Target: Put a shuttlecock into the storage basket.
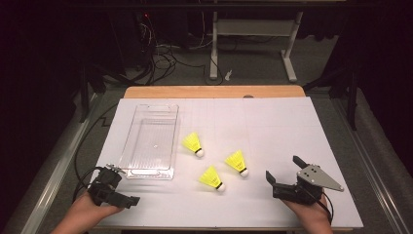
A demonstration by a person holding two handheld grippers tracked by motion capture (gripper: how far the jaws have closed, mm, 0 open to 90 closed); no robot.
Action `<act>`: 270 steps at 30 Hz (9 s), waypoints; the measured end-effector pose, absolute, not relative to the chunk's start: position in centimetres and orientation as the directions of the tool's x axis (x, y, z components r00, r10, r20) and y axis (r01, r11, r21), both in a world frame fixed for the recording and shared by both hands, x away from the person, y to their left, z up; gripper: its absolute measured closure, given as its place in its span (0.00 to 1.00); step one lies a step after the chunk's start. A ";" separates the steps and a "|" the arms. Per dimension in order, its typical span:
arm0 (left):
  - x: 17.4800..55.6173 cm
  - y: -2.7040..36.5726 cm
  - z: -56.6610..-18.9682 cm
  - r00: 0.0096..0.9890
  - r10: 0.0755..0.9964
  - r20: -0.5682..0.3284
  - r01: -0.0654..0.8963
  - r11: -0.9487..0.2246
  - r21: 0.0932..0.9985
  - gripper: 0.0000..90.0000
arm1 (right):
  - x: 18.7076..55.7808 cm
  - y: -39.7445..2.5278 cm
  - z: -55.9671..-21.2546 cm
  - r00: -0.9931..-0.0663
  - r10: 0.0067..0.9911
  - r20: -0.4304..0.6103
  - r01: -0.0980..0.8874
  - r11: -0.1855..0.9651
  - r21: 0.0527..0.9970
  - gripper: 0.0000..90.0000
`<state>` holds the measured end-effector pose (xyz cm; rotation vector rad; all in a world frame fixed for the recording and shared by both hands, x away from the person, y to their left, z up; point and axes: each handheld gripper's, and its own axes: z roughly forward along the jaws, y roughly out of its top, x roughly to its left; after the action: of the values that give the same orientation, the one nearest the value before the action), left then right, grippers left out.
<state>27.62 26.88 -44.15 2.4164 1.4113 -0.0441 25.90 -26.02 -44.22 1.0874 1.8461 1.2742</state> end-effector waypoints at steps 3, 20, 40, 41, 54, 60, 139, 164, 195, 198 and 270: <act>27.6 26.5 -44.1 0.509 0.837 -0.199 0.850 -0.454 0.266 0.01 | 25.9 -26.0 -44.2 -0.455 0.889 -0.046 0.272 0.188 0.944 0.00; 27.9 23.0 -44.4 0.544 0.812 -0.212 0.834 -0.495 0.242 0.01 | 25.9 -26.1 -44.3 -0.454 0.890 -0.037 0.277 0.180 0.944 0.00; 28.4 16.9 -44.0 0.633 0.735 -0.246 0.774 -0.588 0.234 0.01 | 25.8 -26.2 -44.2 -0.459 0.888 -0.033 0.281 0.180 0.943 0.00; 28.5 16.7 -44.0 0.636 0.731 -0.246 0.771 -0.592 0.233 0.01 | 25.8 -26.2 -44.1 -0.459 0.888 -0.032 0.281 0.179 0.943 0.00; 28.7 13.1 -43.7 0.681 0.686 -0.257 0.732 -0.638 0.237 0.01 | 25.8 -26.2 -44.1 -0.463 0.886 -0.030 0.282 0.180 0.943 0.00; 28.9 11.9 -43.4 0.699 0.667 -0.259 0.715 -0.659 0.232 0.01 | 25.8 -26.2 -44.1 -0.464 0.885 -0.031 0.282 0.181 0.942 0.00; 35.3 5.2 -39.8 0.770 0.585 -0.256 0.637 -0.725 0.261 0.33 | 25.9 -26.3 -44.1 -0.471 0.882 -0.024 0.290 0.180 0.940 0.00; 35.1 5.0 -40.8 0.804 0.548 -0.230 0.593 -0.770 0.237 0.68 | 26.0 -26.3 -44.2 -0.469 0.883 -0.021 0.297 0.181 0.938 0.01; 35.0 5.6 -41.0 0.817 0.510 -0.268 0.572 -0.774 0.270 0.98 | 25.9 -26.2 -44.2 -0.473 0.881 -0.022 0.301 0.185 0.936 0.01; 34.8 5.6 -40.9 0.820 0.504 -0.272 0.569 -0.774 0.279 0.99 | 25.9 -26.3 -44.2 -0.474 0.880 -0.019 0.302 0.183 0.936 0.01; 34.9 10.8 -33.1 0.807 0.563 -0.179 0.584 -0.714 0.387 1.00 | 25.9 -26.1 -44.2 -0.504 0.863 -0.011 0.295 0.184 0.937 0.00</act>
<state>34.89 10.85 -33.13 2.5634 0.8581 -0.0668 25.89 -26.11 -44.23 1.0844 1.9053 1.3165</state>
